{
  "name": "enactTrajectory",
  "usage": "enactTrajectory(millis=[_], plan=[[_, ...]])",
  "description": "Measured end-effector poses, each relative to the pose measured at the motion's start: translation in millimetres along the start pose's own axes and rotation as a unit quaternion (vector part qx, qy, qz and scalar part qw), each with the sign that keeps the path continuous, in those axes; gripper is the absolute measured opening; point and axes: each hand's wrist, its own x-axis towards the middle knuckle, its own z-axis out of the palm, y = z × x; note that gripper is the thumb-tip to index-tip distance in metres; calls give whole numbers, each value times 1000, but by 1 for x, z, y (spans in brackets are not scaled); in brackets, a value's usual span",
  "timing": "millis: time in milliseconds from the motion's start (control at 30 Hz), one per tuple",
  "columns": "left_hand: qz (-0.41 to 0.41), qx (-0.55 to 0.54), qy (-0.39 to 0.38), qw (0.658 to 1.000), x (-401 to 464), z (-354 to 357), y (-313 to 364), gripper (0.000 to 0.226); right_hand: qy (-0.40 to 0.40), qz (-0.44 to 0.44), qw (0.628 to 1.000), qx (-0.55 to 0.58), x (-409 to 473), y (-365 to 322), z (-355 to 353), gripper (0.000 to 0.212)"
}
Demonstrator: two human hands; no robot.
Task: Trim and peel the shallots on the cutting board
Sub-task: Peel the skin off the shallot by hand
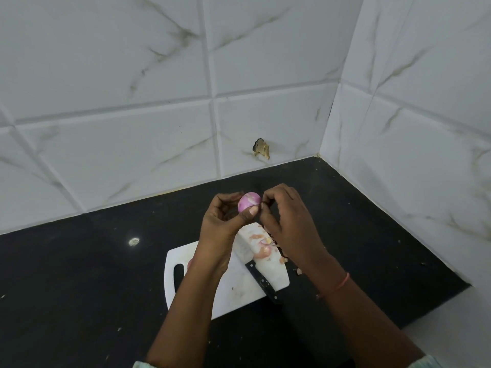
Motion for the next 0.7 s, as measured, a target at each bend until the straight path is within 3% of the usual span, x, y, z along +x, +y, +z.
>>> enactTrajectory(millis=[100,167,267,467,700], plan=[[15,4,-11,1000,-1,1,4,56,24,46,998,28,0,5,-3,8],[10,-18,-21,1000,-3,2,5,56,40,66,994,80,-2,4,-6,11],[-17,-71,-9,997,-5,6,7,56,44,33,989,138,-3,-5,-6,18],[-26,-72,13,997,-4,7,4,57,91,-8,991,98,-7,-6,-1,12],[-8,6,33,999,-1,3,-1,62,59,-34,998,0,-2,-6,-3,16]])
